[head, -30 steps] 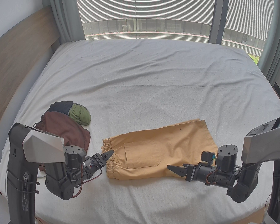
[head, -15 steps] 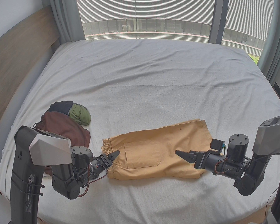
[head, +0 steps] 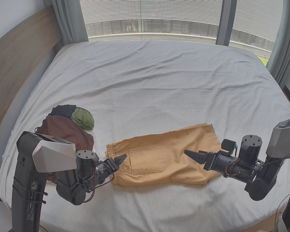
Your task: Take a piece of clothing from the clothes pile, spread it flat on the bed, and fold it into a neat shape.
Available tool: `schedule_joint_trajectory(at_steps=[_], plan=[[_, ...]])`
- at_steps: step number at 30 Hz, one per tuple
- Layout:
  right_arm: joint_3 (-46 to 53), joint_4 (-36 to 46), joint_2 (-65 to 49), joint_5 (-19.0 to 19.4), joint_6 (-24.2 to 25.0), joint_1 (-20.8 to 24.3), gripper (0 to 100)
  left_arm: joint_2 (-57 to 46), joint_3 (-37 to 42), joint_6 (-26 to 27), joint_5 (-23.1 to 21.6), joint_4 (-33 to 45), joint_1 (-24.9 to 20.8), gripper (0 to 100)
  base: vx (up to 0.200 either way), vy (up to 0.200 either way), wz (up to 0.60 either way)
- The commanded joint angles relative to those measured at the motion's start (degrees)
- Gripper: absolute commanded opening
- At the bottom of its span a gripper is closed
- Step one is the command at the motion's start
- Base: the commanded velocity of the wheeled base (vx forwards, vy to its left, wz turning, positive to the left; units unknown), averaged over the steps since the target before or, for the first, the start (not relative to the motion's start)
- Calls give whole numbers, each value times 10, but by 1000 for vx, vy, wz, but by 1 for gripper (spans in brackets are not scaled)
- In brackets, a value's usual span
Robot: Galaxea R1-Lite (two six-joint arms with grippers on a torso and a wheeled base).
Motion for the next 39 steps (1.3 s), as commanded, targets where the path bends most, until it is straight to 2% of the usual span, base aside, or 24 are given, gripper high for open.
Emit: schedule_joint_trajectory(at_steps=[1,20,21,30,39], plan=[[-1,0,-1,0,1,0,100,7,-15,-1,-1,-2,-4,100,0,0,0],[-5,0,-1,0,1,-3,100,9,-28,-1,-5,1,-9,100,0,0,0],[-5,0,-1,0,1,-3,100,9,-28,-1,-5,1,-8,0,0,0,0],[-5,0,1,0,1,-4,100,11,-26,-8,-6,-9,-7,0,0,0,0],[-6,0,6,3,1,-16,100,-6,16,-16,-7,-17,2,0,0,0,0]])
